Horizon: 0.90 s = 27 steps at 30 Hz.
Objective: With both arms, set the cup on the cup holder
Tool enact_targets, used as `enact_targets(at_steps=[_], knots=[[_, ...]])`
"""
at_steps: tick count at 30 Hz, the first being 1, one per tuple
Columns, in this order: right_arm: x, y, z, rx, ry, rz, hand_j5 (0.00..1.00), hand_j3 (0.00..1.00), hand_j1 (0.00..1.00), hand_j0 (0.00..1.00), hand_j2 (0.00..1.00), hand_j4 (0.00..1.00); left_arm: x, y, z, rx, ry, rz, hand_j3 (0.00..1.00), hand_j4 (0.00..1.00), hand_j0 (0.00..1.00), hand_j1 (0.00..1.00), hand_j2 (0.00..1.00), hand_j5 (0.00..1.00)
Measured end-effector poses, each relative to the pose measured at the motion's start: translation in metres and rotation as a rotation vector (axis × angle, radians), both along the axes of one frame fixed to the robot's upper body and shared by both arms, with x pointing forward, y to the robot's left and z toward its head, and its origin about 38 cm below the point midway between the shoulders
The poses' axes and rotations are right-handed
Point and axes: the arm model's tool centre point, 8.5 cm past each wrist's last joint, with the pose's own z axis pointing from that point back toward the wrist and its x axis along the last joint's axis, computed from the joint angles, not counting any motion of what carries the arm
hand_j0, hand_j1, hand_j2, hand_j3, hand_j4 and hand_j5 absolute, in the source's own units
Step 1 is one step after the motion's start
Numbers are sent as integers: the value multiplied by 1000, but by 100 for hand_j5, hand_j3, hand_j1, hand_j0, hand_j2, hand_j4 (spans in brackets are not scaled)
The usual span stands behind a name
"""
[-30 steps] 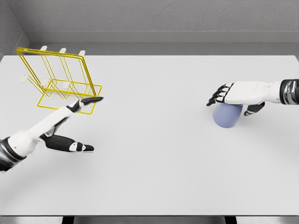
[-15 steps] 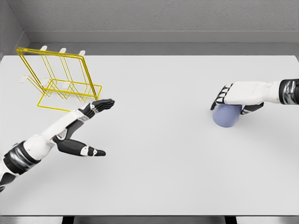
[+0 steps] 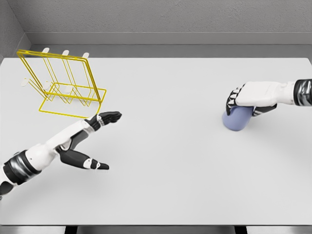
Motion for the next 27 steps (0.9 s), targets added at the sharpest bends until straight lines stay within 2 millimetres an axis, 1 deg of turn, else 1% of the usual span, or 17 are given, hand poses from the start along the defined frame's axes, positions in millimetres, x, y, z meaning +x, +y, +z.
enact_targets(at_steps=[3,7,10,14,17,20,27], knots=[[-2,2,6,2,-9,9,57,57,57,57,57,57,4,0,-6,-34,97,41,100,100,100,100,100,100],[-8,11,20,9,-41,49,57,57,57,57,57,57,11,-3,-9,-31,163,64,100,100,100,100,100,100],[-17,25,29,17,-63,105,57,57,57,57,57,57,12,-4,-12,-25,189,71,100,100,100,100,100,100],[-35,51,38,29,-85,205,57,57,57,57,57,57,12,-6,-15,-19,212,75,100,100,100,100,100,100],[-45,67,40,24,-84,262,57,57,57,57,57,57,14,-9,-20,-4,238,81,100,100,100,100,100,100],[-51,83,46,27,-97,312,56,56,56,56,56,56,14,-12,-25,8,260,85,100,100,100,100,100,100],[-55,114,46,54,-109,393,56,56,56,56,56,56,17,-15,-33,13,280,96,100,100,100,100,100,100]])
